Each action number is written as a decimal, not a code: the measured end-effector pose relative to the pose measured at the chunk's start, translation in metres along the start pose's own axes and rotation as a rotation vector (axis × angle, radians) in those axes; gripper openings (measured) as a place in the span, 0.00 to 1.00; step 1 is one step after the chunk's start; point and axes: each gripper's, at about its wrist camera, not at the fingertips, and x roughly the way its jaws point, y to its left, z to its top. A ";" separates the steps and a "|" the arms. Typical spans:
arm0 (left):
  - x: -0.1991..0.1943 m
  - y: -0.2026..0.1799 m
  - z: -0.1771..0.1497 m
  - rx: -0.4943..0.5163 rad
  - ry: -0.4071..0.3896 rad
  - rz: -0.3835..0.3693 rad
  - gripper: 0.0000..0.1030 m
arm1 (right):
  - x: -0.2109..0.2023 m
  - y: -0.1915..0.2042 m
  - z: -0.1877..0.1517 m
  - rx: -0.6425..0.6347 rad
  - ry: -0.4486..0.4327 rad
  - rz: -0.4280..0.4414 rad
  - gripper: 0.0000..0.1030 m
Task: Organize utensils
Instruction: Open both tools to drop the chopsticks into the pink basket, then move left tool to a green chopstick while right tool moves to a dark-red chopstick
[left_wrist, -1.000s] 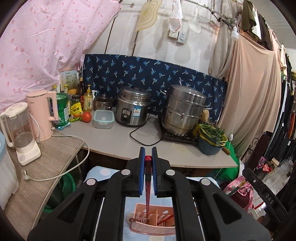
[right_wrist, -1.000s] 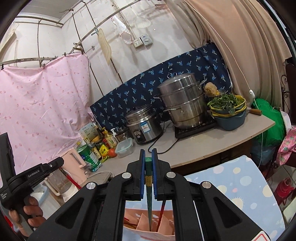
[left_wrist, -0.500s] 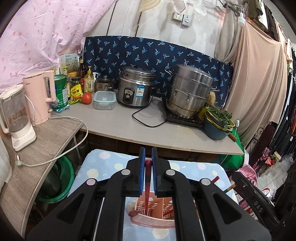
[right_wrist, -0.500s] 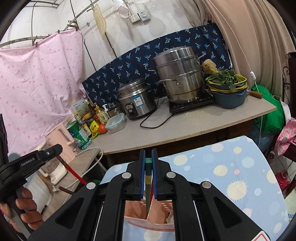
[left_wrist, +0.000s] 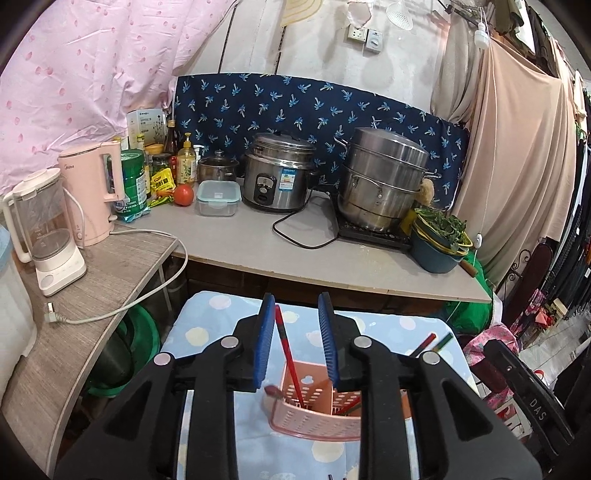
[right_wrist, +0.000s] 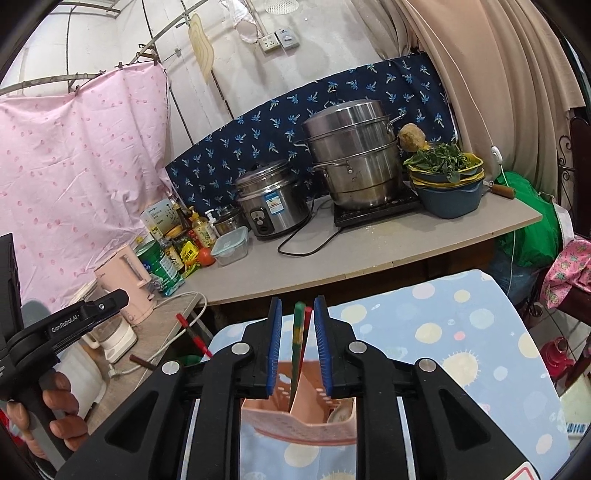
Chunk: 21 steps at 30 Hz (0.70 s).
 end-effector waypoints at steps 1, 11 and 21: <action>-0.003 0.000 -0.003 0.002 0.000 0.001 0.23 | -0.004 0.000 -0.004 -0.002 0.010 0.001 0.18; -0.036 -0.002 -0.042 0.064 0.032 0.028 0.23 | -0.039 0.004 -0.049 -0.048 0.079 -0.013 0.18; -0.055 0.005 -0.104 0.080 0.135 0.033 0.23 | -0.063 0.012 -0.107 -0.123 0.195 -0.022 0.18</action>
